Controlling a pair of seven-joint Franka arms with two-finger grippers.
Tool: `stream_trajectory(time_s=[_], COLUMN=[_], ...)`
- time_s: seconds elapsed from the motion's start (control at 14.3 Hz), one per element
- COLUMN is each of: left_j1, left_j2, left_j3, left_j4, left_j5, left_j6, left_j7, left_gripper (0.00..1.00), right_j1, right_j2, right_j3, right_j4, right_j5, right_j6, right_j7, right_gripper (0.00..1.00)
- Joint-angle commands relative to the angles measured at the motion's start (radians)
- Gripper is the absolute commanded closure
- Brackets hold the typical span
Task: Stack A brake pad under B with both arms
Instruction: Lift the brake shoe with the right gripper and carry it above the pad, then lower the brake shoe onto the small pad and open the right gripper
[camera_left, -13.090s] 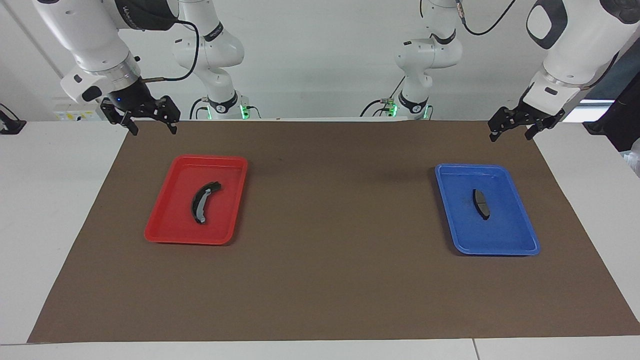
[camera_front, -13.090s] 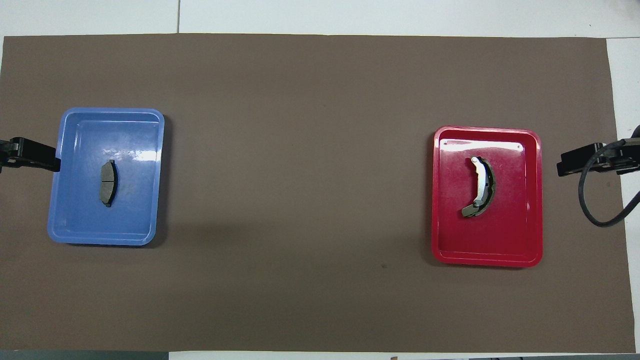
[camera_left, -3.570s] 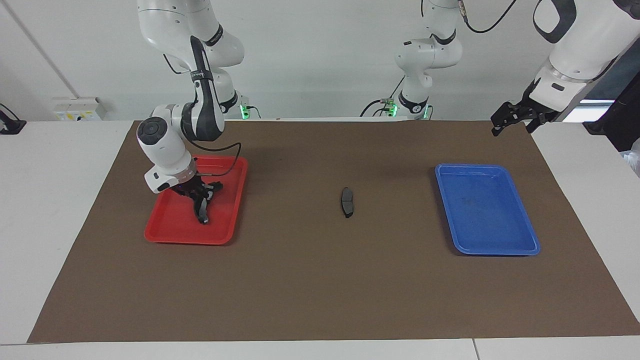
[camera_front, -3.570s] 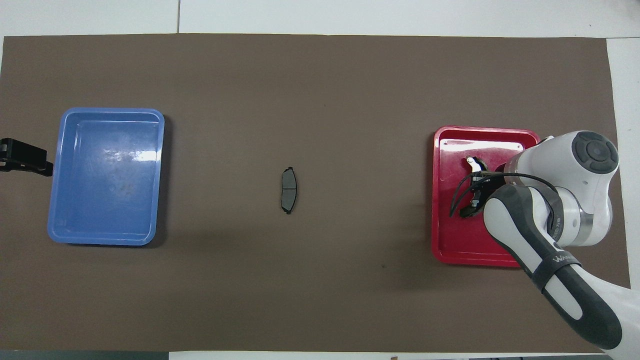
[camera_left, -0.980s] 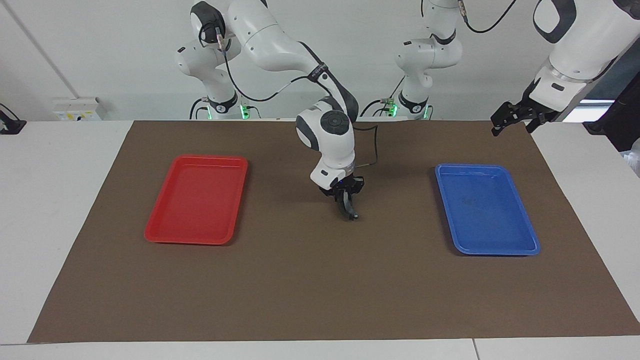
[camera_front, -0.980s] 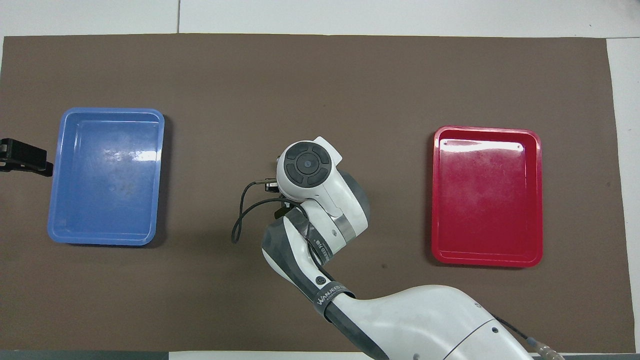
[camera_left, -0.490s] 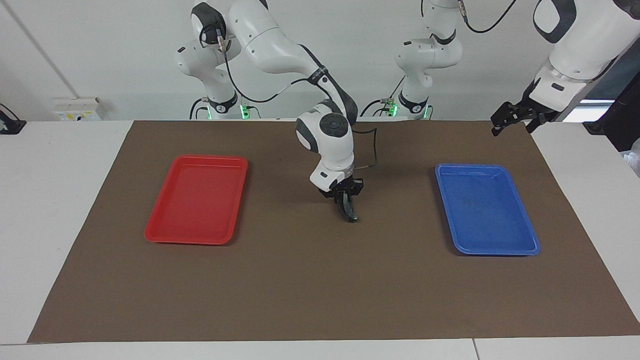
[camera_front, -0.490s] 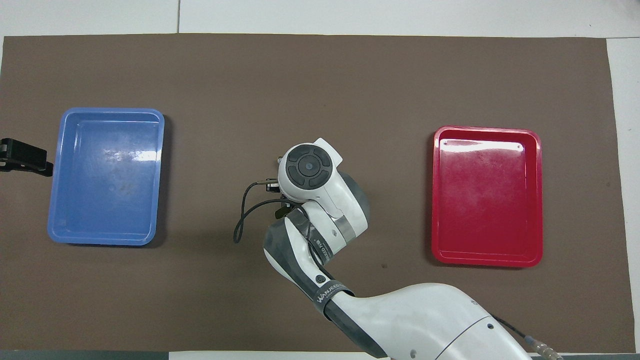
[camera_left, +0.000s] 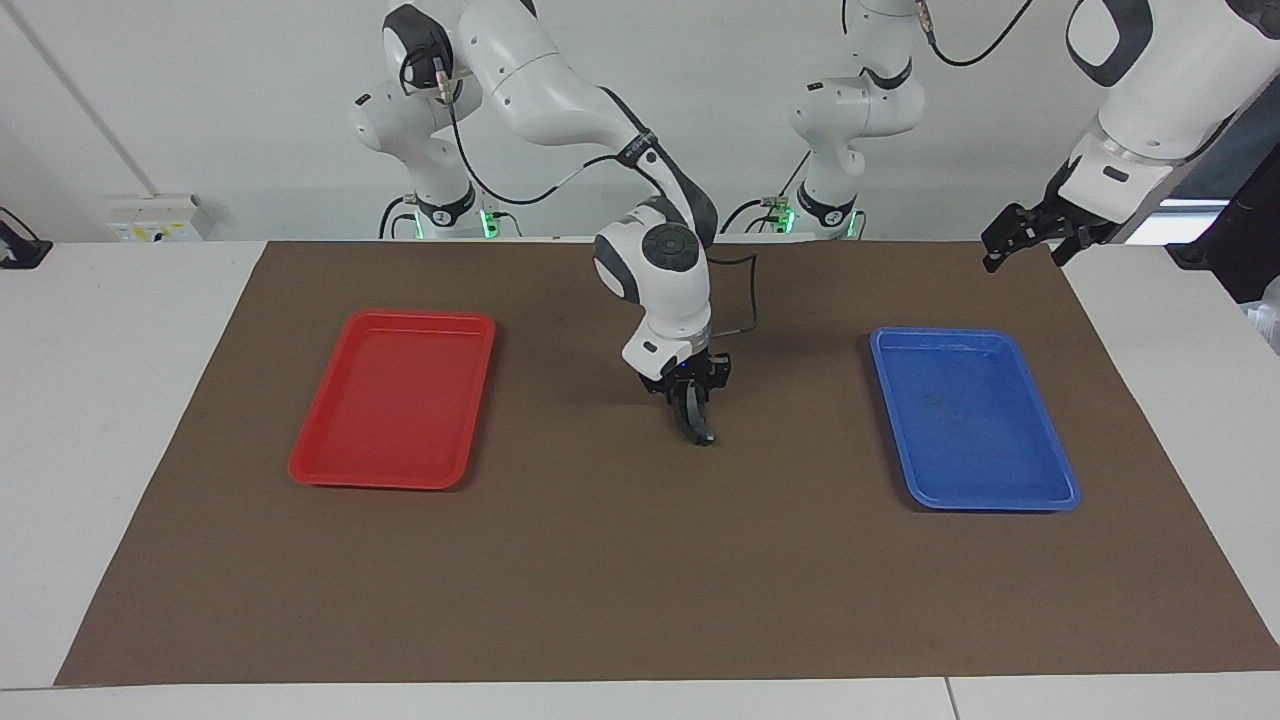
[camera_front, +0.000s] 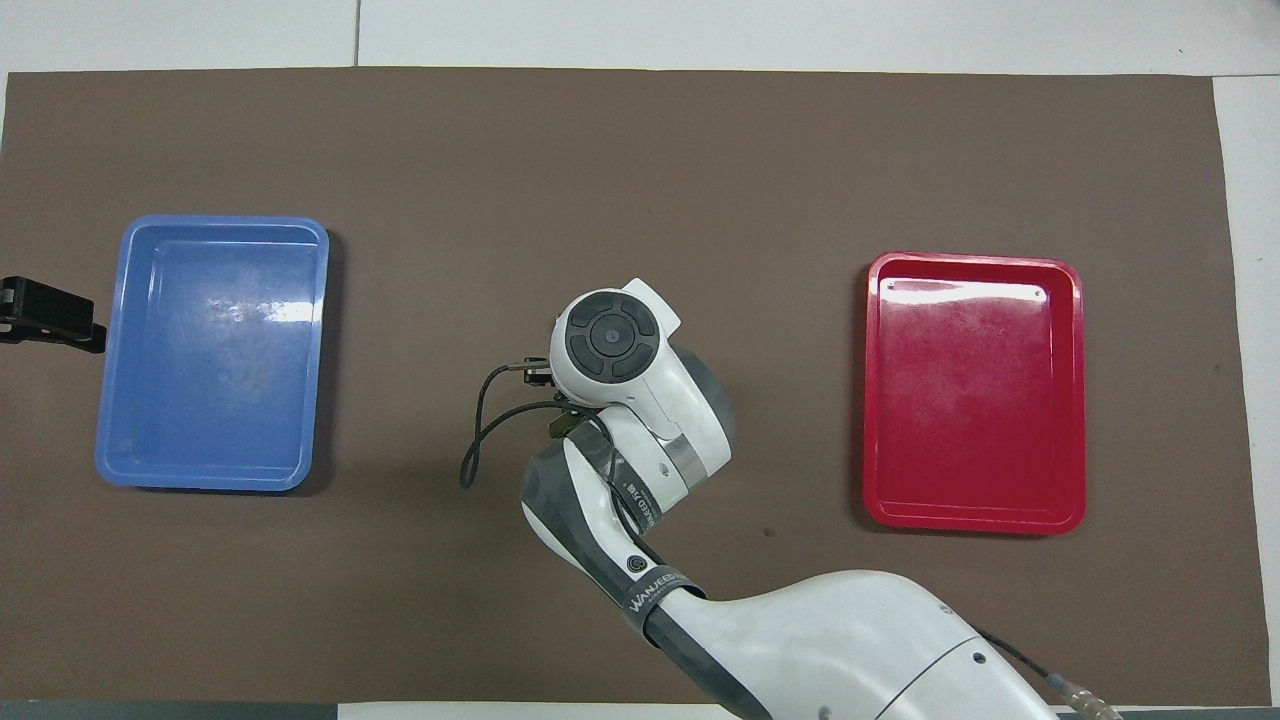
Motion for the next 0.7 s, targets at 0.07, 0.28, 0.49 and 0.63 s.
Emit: stream_trajectory(time_s=[0.07,0.28,0.49,0.63], left_j1=[0.012,0.012,0.012,0.012], left_j2=[-0.008,-0.008,-0.008,-0.008], left_j3=[-0.004,-0.004,-0.004,-0.004], left_j4=[-0.008,-0.006,-0.008,-0.008], left_j5=[-0.008,-0.008,-0.008,-0.008], left_j6=[-0.011,-0.011,-0.011,-0.011], left_j7=[0.009,0.009,0.009,0.009], left_gripper=[0.00,0.00,0.00,0.00], right_j1=[-0.018,-0.138,-0.285,-0.368], right_j2=[-0.050,-0.156,-0.260,-0.320], right_j3=[-0.004,-0.007,-0.007,-0.007], right_j4=[0.023,0.011,0.005,0.005], right_j5=[0.001,-0.015,-0.038,-0.101], right_j6=[-0.047,-0.133,-0.281,-0.416], right_j7=[0.014,-0.035,-0.084,-0.174], right_gripper=[0.00,0.00,0.00,0.00])
